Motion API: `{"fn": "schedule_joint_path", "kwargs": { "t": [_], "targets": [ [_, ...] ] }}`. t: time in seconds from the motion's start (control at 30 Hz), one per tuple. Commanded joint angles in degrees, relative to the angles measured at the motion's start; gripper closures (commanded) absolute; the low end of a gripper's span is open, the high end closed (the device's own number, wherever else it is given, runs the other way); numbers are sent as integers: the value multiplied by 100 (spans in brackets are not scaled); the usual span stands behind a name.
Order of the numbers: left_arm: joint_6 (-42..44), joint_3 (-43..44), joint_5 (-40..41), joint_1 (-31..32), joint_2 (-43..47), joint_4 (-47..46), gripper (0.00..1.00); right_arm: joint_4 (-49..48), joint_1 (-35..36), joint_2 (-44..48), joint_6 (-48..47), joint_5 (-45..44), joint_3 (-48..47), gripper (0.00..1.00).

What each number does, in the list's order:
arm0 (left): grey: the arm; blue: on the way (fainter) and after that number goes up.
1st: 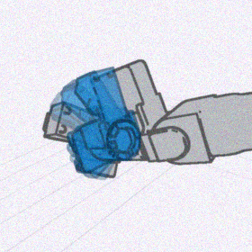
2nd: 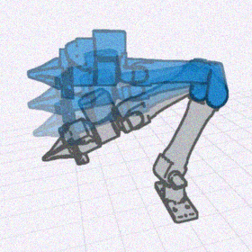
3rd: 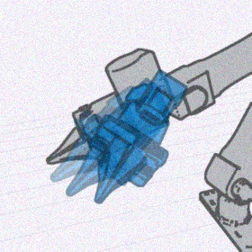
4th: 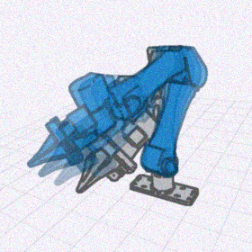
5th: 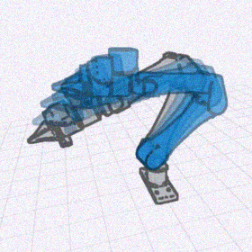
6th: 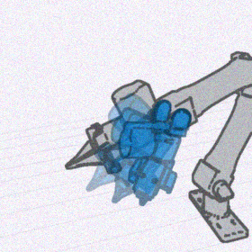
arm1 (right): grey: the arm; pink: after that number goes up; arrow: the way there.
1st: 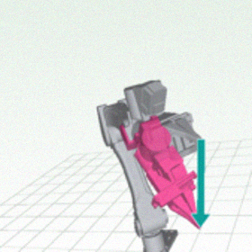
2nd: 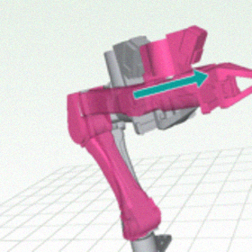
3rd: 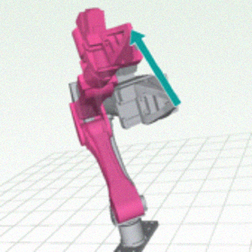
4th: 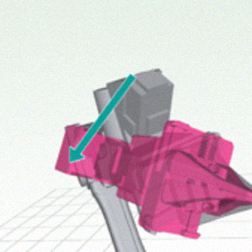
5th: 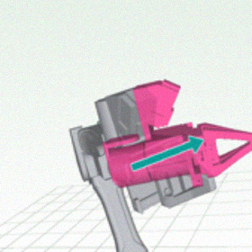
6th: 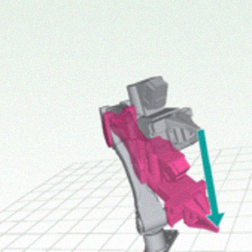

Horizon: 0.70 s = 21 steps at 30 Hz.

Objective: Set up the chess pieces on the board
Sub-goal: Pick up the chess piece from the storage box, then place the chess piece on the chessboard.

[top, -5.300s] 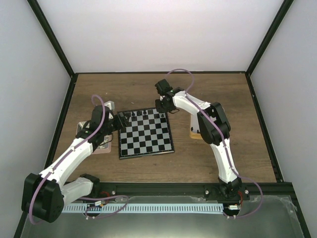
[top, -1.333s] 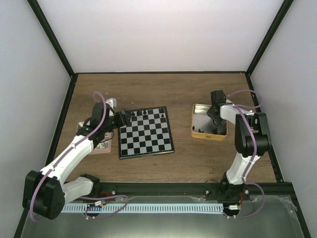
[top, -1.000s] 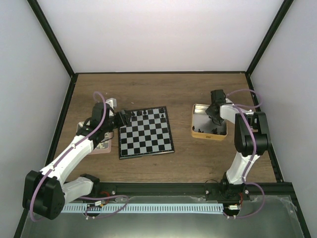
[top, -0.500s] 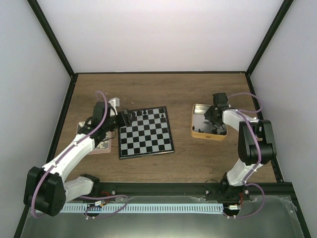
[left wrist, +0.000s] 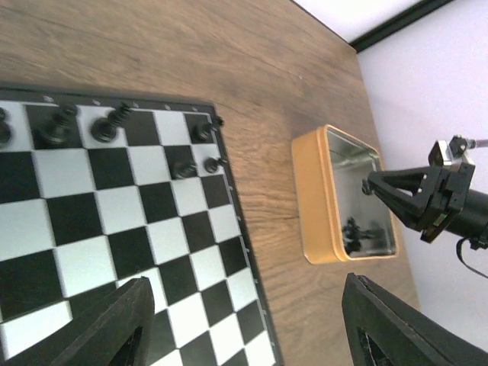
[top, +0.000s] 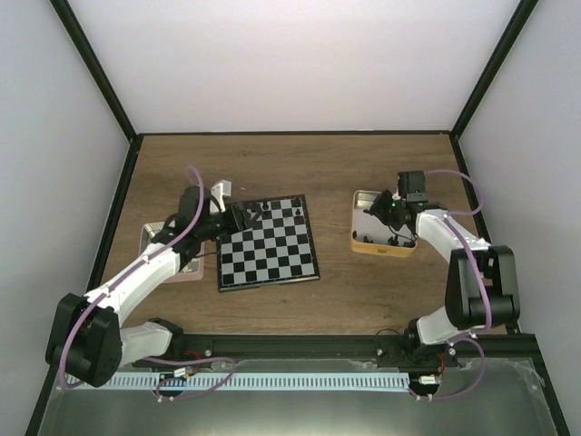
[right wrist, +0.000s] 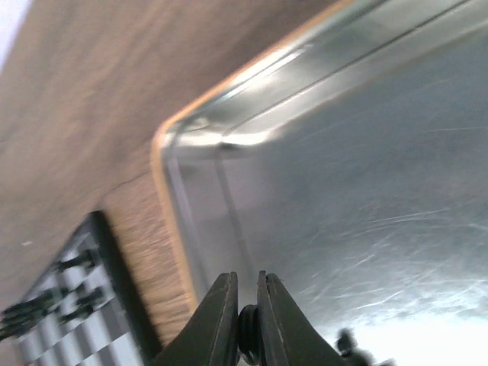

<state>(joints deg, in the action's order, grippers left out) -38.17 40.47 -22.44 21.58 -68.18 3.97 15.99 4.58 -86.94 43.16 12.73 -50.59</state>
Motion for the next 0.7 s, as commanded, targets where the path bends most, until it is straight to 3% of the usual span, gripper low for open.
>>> {"fn": "schedule_joint_path", "kwargs": {
  "t": [0.0,0.23,0.47,0.67],
  "targets": [
    [-473,-54,-475,225,-228,-672,30,-170,-28,494,135,911,66,92],
    [-1285,-109,-1284,373,-841,-1830,30,-577,899,734,553,1332,234,94],
    [-1686,-289,-1152,407,-890,-1937,30,-1474,2194,444,1515,1322,324,95],
    [-2049,-650,-1036,480,-971,-2081,33,-1883,2894,-135,1990,1146,44,95]
  ]
}}
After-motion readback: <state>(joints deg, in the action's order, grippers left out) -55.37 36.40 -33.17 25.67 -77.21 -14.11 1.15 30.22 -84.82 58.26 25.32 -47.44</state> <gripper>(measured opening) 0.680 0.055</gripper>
